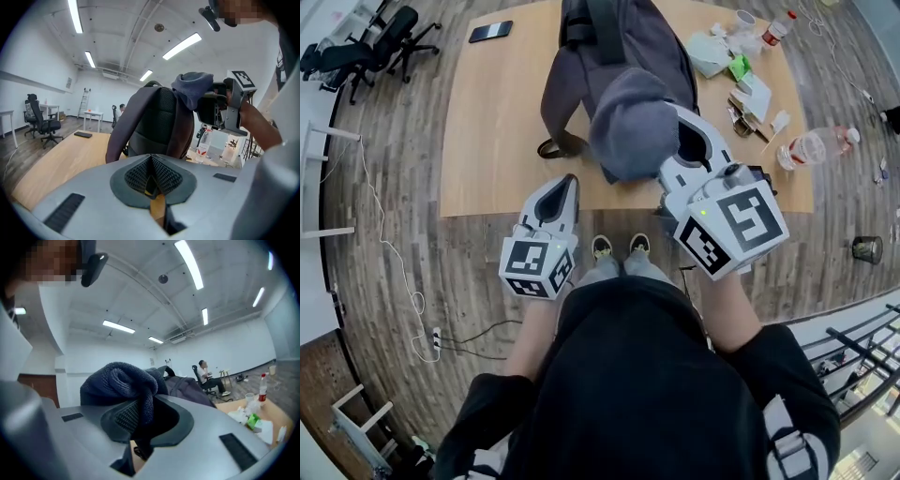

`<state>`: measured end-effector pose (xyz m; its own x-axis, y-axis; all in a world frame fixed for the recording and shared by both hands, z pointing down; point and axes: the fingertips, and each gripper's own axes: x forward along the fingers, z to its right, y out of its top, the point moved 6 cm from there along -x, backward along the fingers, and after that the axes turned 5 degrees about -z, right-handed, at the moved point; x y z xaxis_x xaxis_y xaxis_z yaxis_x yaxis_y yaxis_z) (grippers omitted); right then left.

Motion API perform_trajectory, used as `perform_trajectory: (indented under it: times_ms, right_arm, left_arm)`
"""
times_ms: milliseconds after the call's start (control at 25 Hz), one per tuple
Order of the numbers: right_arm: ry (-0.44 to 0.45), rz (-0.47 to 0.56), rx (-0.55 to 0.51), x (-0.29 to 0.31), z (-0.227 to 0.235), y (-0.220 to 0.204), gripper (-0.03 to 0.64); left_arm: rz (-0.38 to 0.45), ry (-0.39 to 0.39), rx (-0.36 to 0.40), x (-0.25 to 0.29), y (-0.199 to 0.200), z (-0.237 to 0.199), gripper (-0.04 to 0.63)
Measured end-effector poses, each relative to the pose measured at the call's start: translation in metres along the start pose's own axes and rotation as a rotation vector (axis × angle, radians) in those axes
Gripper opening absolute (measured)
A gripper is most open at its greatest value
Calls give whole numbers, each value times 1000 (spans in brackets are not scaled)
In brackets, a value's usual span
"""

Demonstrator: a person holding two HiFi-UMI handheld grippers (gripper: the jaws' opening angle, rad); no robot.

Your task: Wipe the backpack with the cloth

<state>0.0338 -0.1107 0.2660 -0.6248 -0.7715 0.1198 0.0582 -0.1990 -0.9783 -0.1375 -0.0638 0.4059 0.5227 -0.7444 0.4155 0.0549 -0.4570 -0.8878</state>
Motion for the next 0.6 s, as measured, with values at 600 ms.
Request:
perform_trajectory:
  times_ms: [600]
  right_arm:
    - [-89, -180, 115, -19, 8, -91, 58]
  left_arm:
    - [-21, 8, -8, -6, -7, -8, 17]
